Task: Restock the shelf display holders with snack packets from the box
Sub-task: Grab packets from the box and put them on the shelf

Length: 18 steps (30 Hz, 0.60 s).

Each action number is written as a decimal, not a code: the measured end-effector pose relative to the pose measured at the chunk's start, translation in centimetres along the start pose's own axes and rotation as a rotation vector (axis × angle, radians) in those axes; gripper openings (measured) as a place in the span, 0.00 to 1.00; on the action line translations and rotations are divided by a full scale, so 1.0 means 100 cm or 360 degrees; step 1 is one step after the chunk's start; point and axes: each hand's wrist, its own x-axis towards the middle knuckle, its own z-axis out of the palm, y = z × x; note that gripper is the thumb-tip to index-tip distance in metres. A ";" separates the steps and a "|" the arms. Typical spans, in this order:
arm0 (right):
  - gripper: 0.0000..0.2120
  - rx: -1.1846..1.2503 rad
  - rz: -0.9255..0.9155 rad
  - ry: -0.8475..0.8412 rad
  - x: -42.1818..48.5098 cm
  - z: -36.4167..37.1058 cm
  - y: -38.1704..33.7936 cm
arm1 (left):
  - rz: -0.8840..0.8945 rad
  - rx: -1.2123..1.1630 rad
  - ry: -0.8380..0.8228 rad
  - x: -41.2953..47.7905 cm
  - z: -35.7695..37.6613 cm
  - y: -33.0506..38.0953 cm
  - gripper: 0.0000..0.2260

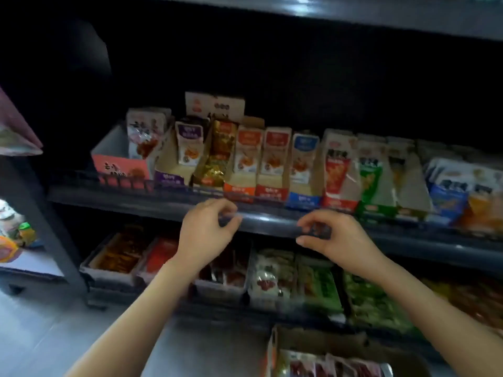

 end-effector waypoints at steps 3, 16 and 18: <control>0.10 0.0165 0.0295 -0.0109 -0.082 0.014 0.059 | -0.0070 -0.0155 -0.0479 -0.044 0.040 0.030 0.02; 0.05 0.0409 0.1356 -0.0356 -0.295 0.155 0.257 | -0.0364 -0.0058 -0.1299 -0.230 0.233 0.042 0.05; 0.08 0.0496 0.1510 -0.0420 -0.302 0.180 0.272 | -0.0432 -0.0032 -0.1290 -0.247 0.247 0.033 0.06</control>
